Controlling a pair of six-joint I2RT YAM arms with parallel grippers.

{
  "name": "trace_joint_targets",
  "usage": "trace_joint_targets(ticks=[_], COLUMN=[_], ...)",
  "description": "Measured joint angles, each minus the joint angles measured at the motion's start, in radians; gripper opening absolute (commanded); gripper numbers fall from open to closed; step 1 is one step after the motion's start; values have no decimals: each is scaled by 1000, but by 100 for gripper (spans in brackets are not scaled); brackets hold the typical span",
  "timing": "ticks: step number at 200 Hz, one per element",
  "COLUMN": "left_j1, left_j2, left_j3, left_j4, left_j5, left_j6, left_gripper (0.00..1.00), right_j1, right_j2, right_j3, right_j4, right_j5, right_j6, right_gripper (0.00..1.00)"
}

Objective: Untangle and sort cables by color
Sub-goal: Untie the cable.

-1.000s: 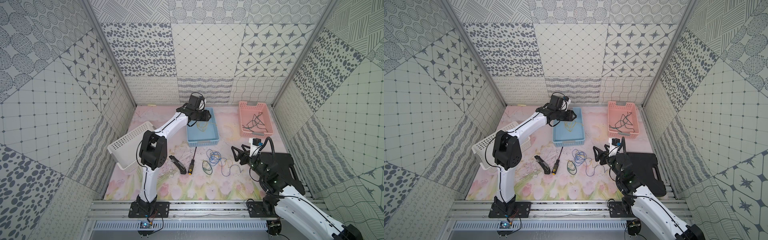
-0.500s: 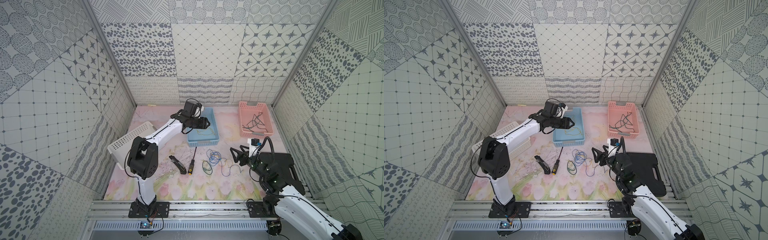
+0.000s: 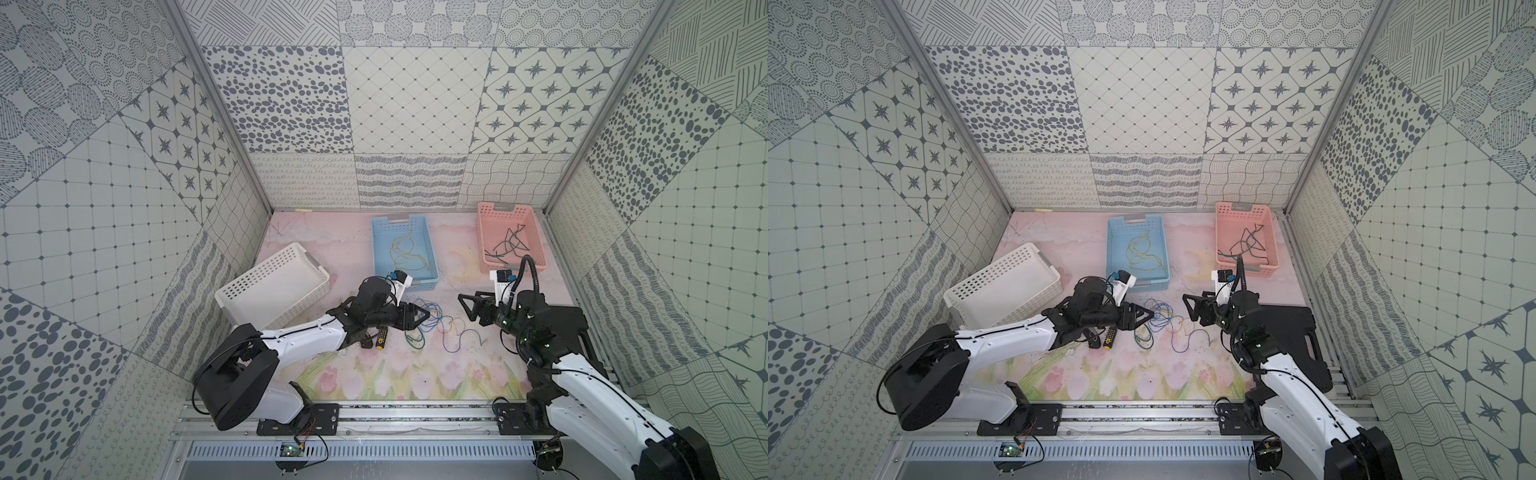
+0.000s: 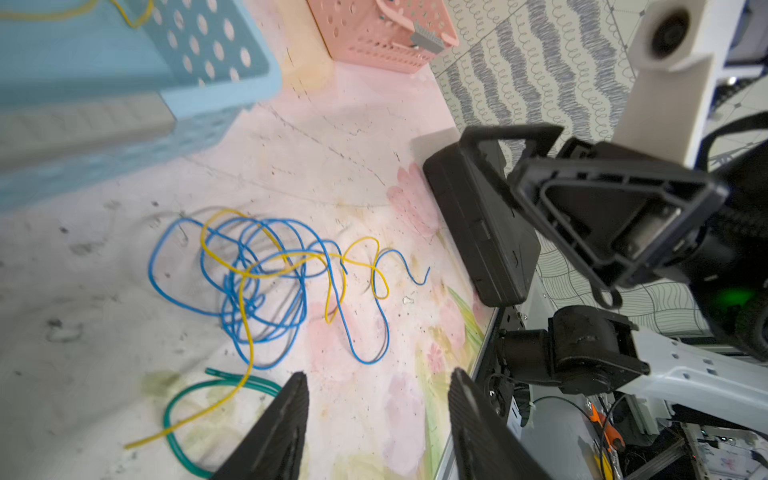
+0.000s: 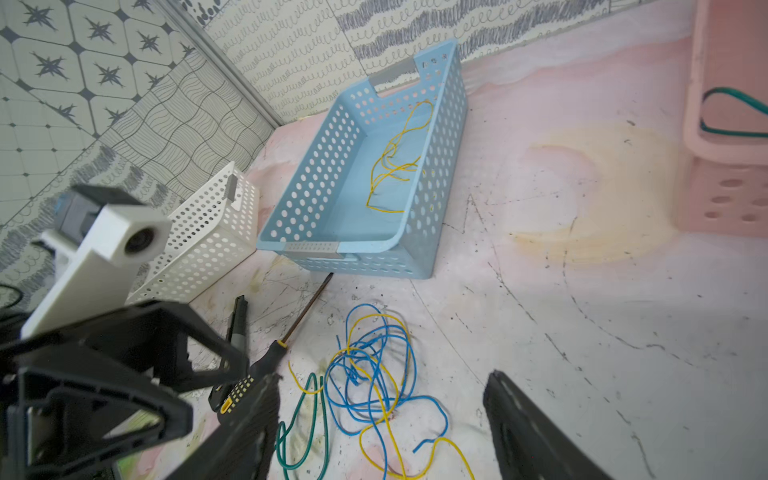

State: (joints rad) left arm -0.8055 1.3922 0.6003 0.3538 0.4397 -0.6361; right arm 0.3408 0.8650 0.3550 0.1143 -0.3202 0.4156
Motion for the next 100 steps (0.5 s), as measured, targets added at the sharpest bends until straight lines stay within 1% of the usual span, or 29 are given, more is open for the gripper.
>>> trace_joint_targets(ticks=[9,22,37,47,53,65,86,100], left_j1=[-28,-58,-77,-82,-82,-81,-68,-60], left_j2=[-1,1,9,16,21,33,53,65], left_j3=[-37,-80,-123,-150,-163,-185,-210,-220], left_j4=[32,77,134,172,194,237,304,343], left_j5=[-12,-37,-65,-90,-100,-117,-135,-139], left_j6=[-18,-38,-59,-68,-72,-89,-114,-130], left_gripper=[55,56,58,58,59,58,58,58], right_j1=[0,11,54,94,113,143,164,171], right_j2=[36,85,130,153,168,211,298,348], right_j3=[21,50,79,94,103,125,162,185], right_j4=[-24,-61,-116,-152,-167,-204,-247,-275], right_j5=[-20,-39,-28,-5,7,29,70,95], right_j6=[-8,-15,-40,-56,-65,-82,-101,-114], right_gripper=[70,70,69,69,66,63,56,55])
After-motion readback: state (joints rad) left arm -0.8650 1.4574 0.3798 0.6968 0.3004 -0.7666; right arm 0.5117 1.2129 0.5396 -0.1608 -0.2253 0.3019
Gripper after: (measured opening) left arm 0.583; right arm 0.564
